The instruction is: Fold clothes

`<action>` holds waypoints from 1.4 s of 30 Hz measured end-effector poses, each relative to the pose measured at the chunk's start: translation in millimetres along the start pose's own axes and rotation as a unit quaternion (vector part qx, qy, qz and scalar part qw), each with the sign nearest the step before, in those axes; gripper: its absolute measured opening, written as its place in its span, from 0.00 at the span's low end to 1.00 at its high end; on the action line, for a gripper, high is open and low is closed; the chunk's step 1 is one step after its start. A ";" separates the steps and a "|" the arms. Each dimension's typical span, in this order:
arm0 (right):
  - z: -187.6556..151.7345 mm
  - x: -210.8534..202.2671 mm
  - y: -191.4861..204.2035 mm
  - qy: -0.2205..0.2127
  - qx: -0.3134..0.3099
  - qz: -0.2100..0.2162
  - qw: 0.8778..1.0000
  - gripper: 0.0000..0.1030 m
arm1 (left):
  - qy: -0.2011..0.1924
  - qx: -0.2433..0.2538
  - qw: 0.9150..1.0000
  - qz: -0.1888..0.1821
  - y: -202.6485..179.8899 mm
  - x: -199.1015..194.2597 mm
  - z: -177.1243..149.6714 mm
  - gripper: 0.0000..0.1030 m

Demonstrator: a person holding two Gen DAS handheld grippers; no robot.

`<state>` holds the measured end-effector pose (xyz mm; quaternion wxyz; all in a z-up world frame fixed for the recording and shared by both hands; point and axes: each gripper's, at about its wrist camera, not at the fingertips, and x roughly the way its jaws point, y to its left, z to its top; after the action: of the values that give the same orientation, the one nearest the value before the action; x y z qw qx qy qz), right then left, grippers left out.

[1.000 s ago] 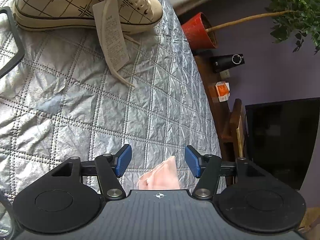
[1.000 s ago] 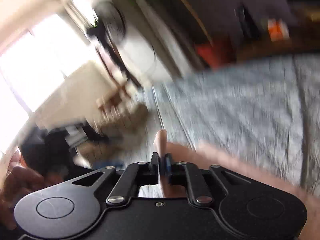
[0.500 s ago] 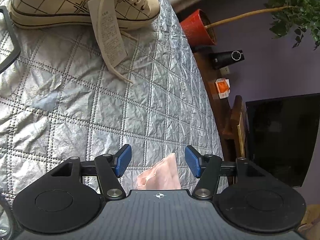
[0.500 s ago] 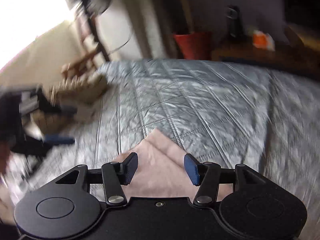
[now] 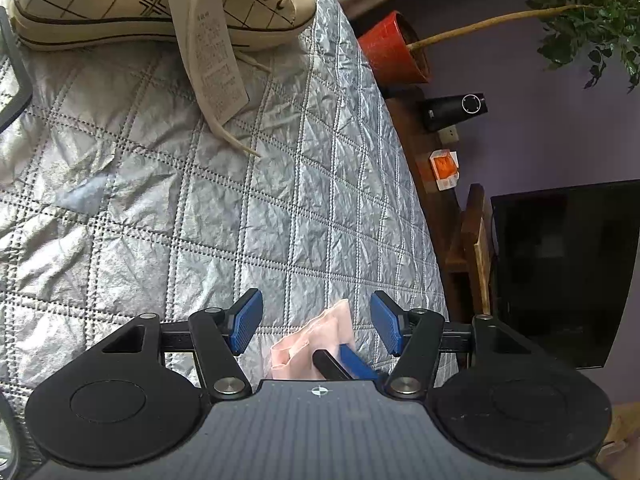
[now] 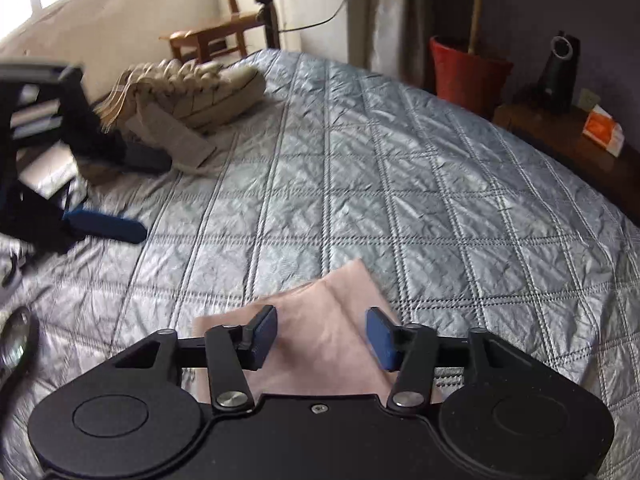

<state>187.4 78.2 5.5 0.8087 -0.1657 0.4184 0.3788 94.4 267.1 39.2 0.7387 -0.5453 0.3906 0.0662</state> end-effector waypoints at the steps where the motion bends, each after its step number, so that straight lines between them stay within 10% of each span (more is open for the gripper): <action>1: -2.3 1.7 5.2 0.006 -0.013 -0.007 1.000 0.16 | 0.001 0.001 1.000 0.000 -0.3 0.1 -0.4 0.64; 4: -3.8 1.8 7.0 0.010 -0.010 0.007 1.000 0.02 | 0.002 0.002 1.000 -0.001 -0.9 0.3 -1.4 0.64; 15: -3.0 -55.7 21.9 -0.093 -0.027 0.012 0.995 0.01 | -0.005 0.000 1.000 0.001 0.5 -1.9 0.2 0.64; 28: -20.2 -120.9 -6.9 -0.267 0.057 0.091 0.958 0.01 | -0.005 0.004 1.000 0.003 -1.0 -0.4 -1.0 0.65; 42: -4.6 -98.2 -18.5 -0.239 0.062 0.087 0.965 0.02 | 0.000 0.016 1.000 0.008 -5.7 4.8 -7.2 0.65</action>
<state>163.2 16.7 80.6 0.8577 0.0174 0.2483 0.4498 97.0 257.1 39.7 0.7468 -0.5302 0.3960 0.0660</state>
